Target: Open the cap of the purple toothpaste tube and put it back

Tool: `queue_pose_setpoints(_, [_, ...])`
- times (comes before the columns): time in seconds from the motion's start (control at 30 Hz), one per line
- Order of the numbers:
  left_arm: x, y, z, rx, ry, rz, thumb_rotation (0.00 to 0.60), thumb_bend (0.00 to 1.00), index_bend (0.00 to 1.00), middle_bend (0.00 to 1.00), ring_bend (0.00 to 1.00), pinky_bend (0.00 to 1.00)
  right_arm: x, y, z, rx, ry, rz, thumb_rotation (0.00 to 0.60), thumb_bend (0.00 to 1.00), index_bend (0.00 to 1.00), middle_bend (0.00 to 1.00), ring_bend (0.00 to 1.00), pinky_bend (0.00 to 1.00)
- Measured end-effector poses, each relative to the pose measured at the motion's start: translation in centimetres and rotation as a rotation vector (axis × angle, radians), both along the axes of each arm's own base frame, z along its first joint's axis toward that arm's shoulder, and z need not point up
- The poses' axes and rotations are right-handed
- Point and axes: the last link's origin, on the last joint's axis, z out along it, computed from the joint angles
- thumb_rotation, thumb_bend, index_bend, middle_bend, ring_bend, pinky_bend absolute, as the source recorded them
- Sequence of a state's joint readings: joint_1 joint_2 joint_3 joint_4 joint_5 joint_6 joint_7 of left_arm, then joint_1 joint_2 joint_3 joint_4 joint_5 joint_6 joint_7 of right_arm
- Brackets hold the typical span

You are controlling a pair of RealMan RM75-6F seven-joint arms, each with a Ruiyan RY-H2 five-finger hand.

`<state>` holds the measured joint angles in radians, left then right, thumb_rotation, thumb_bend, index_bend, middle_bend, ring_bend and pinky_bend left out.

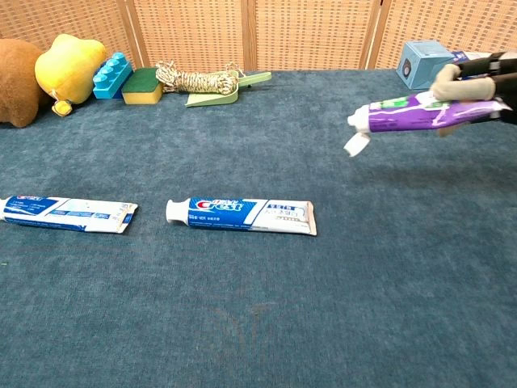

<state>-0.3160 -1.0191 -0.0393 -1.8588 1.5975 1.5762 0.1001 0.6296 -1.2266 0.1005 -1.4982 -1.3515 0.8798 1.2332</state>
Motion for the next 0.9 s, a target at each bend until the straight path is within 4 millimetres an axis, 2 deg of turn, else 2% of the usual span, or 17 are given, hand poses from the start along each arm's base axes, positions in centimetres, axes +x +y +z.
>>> queue_pose_setpoints(0.03, [0.0, -0.1, 0.1, 0.003, -0.001, 0.003, 0.6, 0.33, 0.45, 0.05, 0.0, 0.13, -0.3, 0.1, 0.3, -0.008, 0.022, 0.009, 0.574, 0.5, 0.65, 0.5, 0.42, 0.32])
queue_pose_setpoints(0.13, [-0.1, -0.3, 0.3, 0.017, -0.008, 0.013, 0.6, 0.33, 0.44, 0.05, 0.0, 0.13, -1.0, 0.3, 0.9, -0.027, 0.076, 0.036, 0.418, 0.49, 0.57, 0.43, 0.31, 0.27])
queue_pose_setpoints(0.2, [-0.2, -0.5, 0.5, 0.024, -0.009, 0.022, 0.6, 0.33, 0.44, 0.04, 0.0, 0.13, -1.5, 0.5, 1.2, -0.042, 0.098, 0.05, 0.349, 0.48, 0.52, 0.39, 0.24, 0.26])
queue_pose_setpoints(0.3, [-0.3, -0.7, 0.5, 0.028, -0.011, 0.031, 0.6, 0.33, 0.43, 0.04, 0.0, 0.13, -2.1, 0.7, 1.9, -0.069, 0.121, 0.063, 0.275, 0.47, 0.45, 0.34, 0.17, 0.25])
queue_pose_setpoints(0.4, [-0.4, -1.0, 0.5, 0.03, -0.015, 0.045, 0.6, 0.33, 0.42, 0.04, 0.0, 0.13, -2.6, 0.9, 2.3, -0.091, 0.148, 0.069, 0.237, 0.43, 0.43, 0.32, 0.14, 0.25])
queue_pose_setpoints(0.47, [-0.6, -1.1, 0.5, 0.033, -0.018, 0.055, 0.6, 0.33, 0.41, 0.04, 0.0, 0.13, -2.8, 1.1, 2.6, -0.116, 0.154, 0.073, 0.236, 0.43, 0.43, 0.31, 0.13, 0.25])
queue_pose_setpoints(0.57, [-0.8, -1.4, 0.4, 0.033, -0.024, 0.074, 0.6, 0.33, 0.35, 0.04, 0.0, 0.12, -3.1, 1.4, 3.2, -0.161, 0.176, 0.082, 0.24, 0.43, 0.43, 0.31, 0.13, 0.25])
queue_pose_setpoints(0.63, [-1.1, -1.6, 0.3, 0.025, -0.022, 0.094, 0.6, 0.33, 0.31, 0.04, 0.0, 0.12, -3.1, 1.6, 3.6, -0.199, 0.192, 0.09, 0.264, 0.42, 0.43, 0.31, 0.13, 0.25])
queue_pose_setpoints(0.73, [-1.8, -2.0, 0.1, 0.016, -0.003, 0.131, 0.6, 0.33, 0.27, 0.04, 0.0, 0.12, -2.9, 2.0, 4.1, -0.264, 0.22, 0.105, 0.356, 0.41, 0.43, 0.31, 0.13, 0.25])
queue_pose_setpoints(0.8, [-2.3, -2.4, -0.1, 0.011, 0.021, 0.164, 0.6, 0.33, 0.26, 0.05, 0.0, 0.12, -2.8, 2.3, 4.2, -0.297, 0.25, 0.116, 0.444, 0.41, 0.43, 0.31, 0.13, 0.25])
queue_pose_setpoints(0.9, [-3.4, -3.4, -0.5, -0.006, 0.044, 0.226, 0.6, 0.33, 0.24, 0.07, 0.0, 0.12, -2.6, 2.9, 4.4, -0.346, 0.317, 0.14, 0.528, 0.41, 0.44, 0.31, 0.14, 0.25])
